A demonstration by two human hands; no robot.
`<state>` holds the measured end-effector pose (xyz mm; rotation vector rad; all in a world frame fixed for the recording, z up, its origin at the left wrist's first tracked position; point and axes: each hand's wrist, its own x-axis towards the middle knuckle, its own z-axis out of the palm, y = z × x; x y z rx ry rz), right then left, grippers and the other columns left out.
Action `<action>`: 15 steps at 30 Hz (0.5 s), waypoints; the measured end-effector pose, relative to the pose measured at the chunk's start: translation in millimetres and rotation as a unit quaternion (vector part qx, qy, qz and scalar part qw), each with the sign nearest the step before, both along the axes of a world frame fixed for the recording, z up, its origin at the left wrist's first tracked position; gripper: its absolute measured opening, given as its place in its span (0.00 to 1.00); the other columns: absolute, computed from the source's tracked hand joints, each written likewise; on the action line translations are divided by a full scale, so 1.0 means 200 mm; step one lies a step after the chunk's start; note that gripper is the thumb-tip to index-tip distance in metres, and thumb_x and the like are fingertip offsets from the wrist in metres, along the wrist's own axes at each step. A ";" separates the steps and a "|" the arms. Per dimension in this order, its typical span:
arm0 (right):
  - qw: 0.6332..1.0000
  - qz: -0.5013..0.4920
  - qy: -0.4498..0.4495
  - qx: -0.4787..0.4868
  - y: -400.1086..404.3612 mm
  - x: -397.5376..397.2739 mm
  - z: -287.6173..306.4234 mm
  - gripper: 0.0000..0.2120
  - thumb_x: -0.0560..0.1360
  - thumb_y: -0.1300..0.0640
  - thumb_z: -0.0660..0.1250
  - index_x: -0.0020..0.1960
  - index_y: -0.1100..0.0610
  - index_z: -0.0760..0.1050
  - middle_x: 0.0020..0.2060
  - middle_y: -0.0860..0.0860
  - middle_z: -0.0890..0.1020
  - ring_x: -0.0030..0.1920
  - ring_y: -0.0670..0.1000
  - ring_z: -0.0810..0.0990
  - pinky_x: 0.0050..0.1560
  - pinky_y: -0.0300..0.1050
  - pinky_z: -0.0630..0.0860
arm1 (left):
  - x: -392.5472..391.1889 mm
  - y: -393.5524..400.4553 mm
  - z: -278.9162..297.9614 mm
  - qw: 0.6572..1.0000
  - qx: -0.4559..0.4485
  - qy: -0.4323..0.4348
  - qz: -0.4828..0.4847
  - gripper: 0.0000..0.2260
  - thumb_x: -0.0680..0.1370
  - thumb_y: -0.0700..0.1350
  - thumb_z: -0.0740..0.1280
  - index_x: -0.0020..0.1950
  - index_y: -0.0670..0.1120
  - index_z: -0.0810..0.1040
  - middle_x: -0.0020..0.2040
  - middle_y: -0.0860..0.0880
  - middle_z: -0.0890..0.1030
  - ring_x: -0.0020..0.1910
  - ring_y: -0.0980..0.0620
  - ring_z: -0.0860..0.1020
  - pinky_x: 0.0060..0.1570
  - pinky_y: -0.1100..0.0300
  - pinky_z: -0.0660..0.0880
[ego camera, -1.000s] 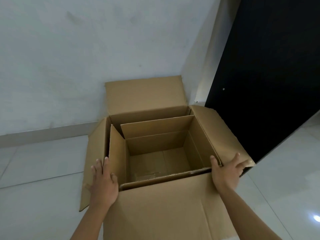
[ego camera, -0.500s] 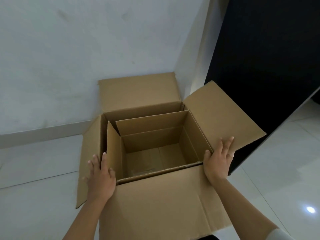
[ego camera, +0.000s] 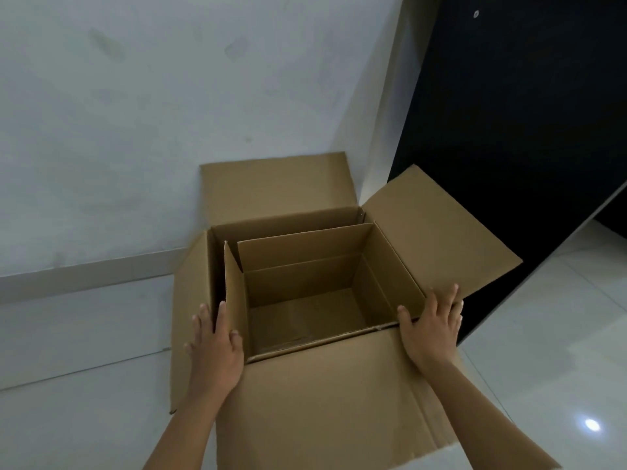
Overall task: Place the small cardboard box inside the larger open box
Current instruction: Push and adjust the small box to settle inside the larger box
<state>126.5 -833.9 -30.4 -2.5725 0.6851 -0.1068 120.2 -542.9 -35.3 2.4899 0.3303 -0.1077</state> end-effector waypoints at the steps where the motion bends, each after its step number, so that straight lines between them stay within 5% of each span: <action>1: 1.000 -0.002 0.006 -0.014 -0.01 0.01 -0.01 0.32 0.77 0.44 0.54 0.75 0.56 0.48 0.76 0.55 0.36 0.75 0.60 0.35 0.74 0.56 0.39 | 0.01 -0.01 0.00 1.000 -0.002 0.000 0.000 0.25 0.81 0.43 0.51 0.75 0.48 0.46 0.78 0.44 0.42 0.76 0.45 0.40 0.74 0.42 0.46; 10: 0.989 0.105 0.001 -0.109 -0.02 0.10 -0.04 0.30 0.77 0.39 0.47 0.75 0.51 0.45 0.72 0.49 0.32 0.69 0.52 0.26 0.69 0.50 0.28 | 0.11 -0.12 -0.02 1.000 -0.004 -0.008 0.001 0.25 0.80 0.44 0.51 0.75 0.48 0.46 0.78 0.44 0.43 0.76 0.45 0.41 0.75 0.43 0.47; 15: 0.991 0.102 0.010 -0.086 -0.09 0.16 -0.06 0.29 0.78 0.40 0.46 0.75 0.51 0.49 0.76 0.52 0.40 0.69 0.48 0.28 0.72 0.51 0.32 | 0.17 -0.19 -0.02 1.000 -0.003 -0.009 0.005 0.25 0.80 0.43 0.51 0.75 0.48 0.46 0.78 0.44 0.43 0.76 0.44 0.42 0.74 0.43 0.46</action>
